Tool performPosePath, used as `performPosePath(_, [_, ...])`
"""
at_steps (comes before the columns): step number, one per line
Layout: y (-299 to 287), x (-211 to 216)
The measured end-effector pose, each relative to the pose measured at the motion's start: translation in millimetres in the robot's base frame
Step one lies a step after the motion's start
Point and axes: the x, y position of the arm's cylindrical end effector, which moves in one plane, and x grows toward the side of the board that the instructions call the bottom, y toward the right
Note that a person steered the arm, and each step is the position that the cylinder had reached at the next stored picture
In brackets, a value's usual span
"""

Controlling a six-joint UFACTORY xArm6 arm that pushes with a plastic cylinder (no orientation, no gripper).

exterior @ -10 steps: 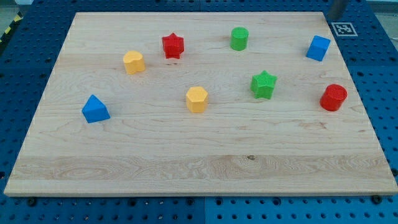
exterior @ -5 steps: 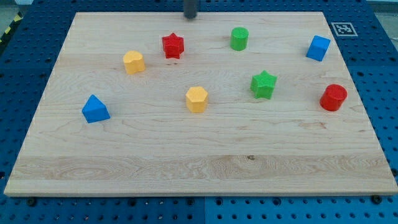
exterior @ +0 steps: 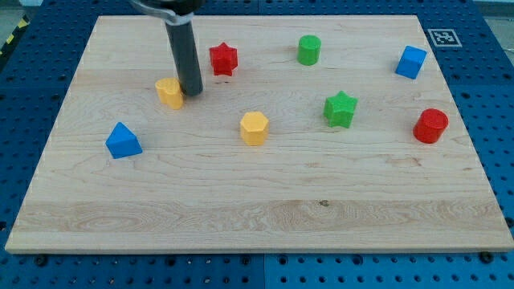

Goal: Slide yellow heart to the yellow hexagon

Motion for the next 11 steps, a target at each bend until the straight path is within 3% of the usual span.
performPosePath(1, [0.2, -5.9])
performPosePath(3, [-90.3, -30.9])
performPosePath(4, [-90.6, -12.8])
performPosePath(5, [-30.2, 20.9])
performPosePath(8, [-17.1, 42.7])
performPosePath(10, [24.3, 49.7])
performPosePath(11, [-40.6, 17.7])
